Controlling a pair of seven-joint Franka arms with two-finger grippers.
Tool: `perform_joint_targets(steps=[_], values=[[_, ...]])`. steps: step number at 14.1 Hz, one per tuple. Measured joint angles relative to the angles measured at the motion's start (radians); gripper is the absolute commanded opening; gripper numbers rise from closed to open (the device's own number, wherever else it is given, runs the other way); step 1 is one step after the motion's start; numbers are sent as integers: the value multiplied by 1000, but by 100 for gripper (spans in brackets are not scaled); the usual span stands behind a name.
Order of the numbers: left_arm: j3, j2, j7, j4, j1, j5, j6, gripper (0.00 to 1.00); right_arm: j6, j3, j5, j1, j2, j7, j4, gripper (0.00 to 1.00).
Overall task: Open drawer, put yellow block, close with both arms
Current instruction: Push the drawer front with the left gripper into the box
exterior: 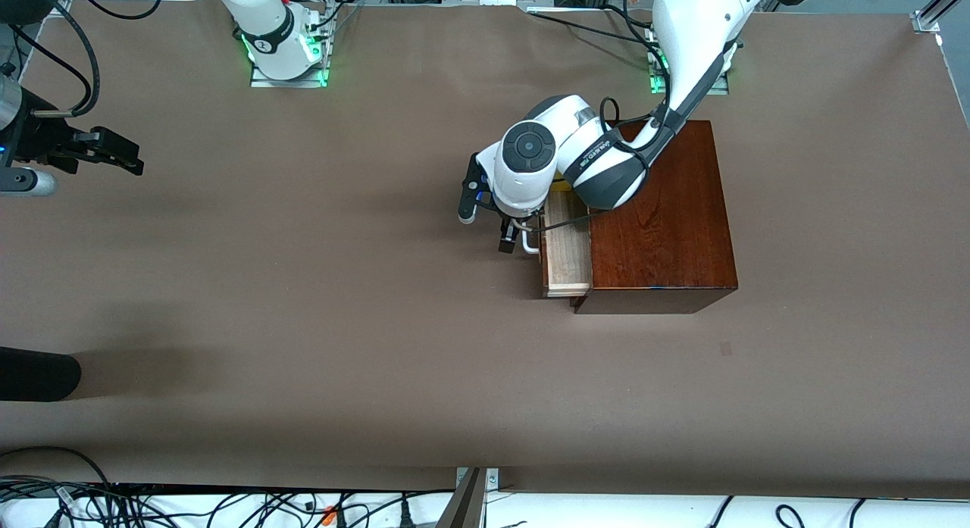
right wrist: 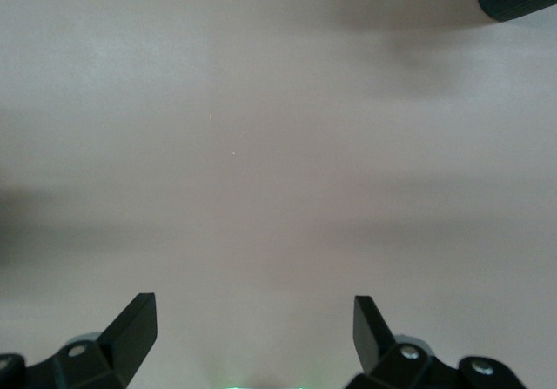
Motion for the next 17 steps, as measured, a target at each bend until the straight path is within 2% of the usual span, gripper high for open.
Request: perform_joint_targets(steps=[4,10,17], values=[[-1,2,-18,2,0,6,-22,100,15,-4,0,0,1,0,-3,100],[14,-3,-59,13,25,10,-150,100,15,-5,0,0,1,0,-3,100],[18,-16,-98,13,68,12,-227,100,15,-6,0,0,1,0,-3,100]])
